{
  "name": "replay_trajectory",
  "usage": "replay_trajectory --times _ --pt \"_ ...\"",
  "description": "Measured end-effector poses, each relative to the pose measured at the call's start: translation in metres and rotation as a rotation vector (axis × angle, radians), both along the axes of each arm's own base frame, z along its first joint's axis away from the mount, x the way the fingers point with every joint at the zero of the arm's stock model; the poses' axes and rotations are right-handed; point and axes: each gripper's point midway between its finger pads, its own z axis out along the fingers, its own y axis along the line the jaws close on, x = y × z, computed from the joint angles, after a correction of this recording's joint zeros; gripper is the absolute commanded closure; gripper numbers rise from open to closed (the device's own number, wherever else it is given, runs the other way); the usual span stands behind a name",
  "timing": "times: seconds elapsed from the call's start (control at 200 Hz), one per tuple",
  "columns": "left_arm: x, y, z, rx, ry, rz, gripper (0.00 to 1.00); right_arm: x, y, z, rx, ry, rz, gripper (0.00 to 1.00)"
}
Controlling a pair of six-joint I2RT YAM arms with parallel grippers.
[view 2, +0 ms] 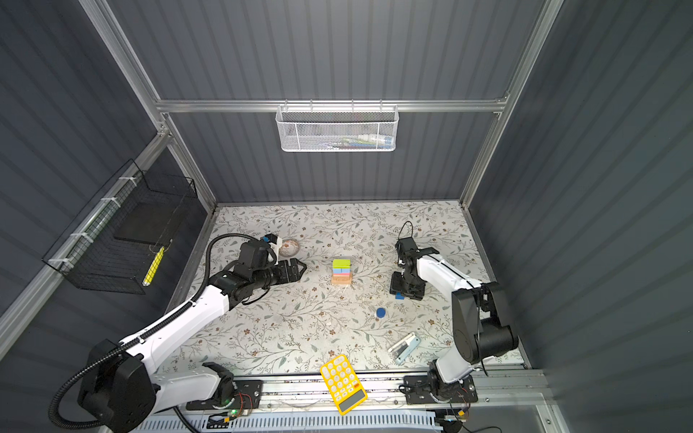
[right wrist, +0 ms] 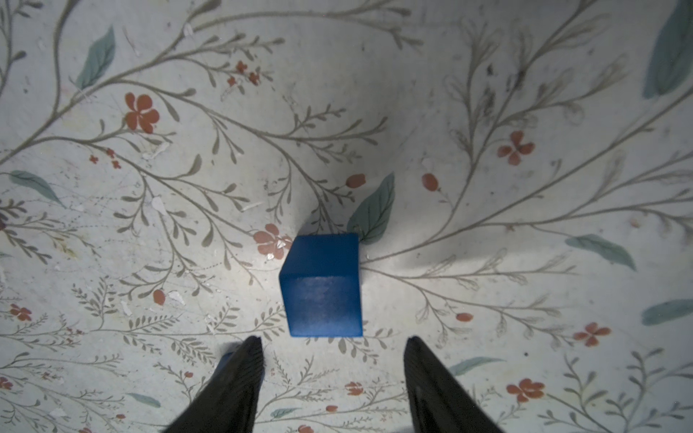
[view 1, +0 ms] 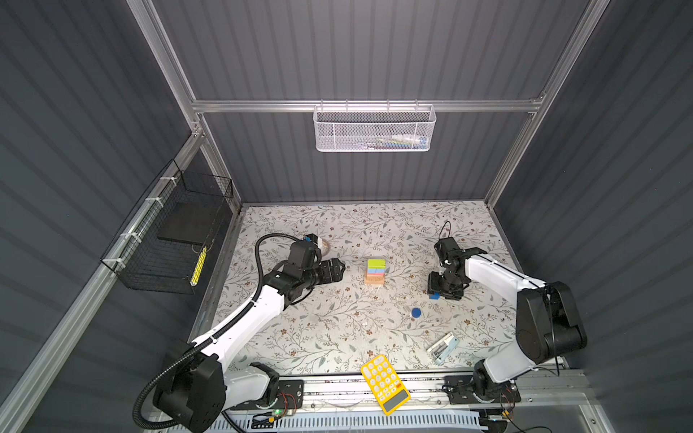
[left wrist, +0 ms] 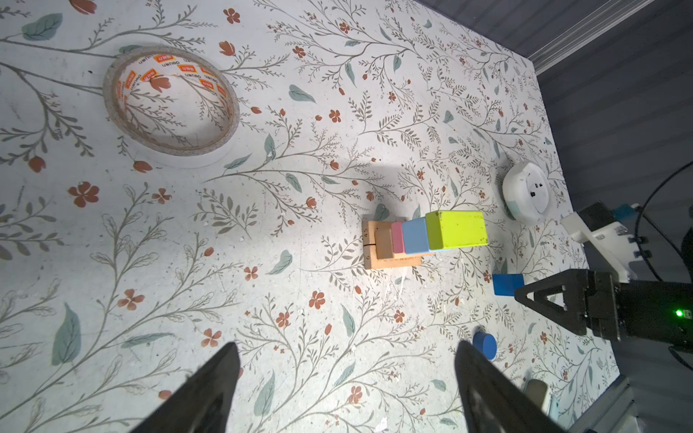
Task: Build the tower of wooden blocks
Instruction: 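Lower the right gripper and close it on the dark blue cube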
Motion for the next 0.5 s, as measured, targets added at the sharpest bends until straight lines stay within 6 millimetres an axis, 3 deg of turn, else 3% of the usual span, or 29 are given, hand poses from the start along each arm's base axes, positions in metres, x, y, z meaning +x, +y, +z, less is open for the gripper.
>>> replay_trajectory --times 0.5 --pt "0.001 0.000 -0.004 0.004 0.009 0.002 0.10 0.011 -0.001 -0.008 -0.017 -0.008 0.005 0.48"
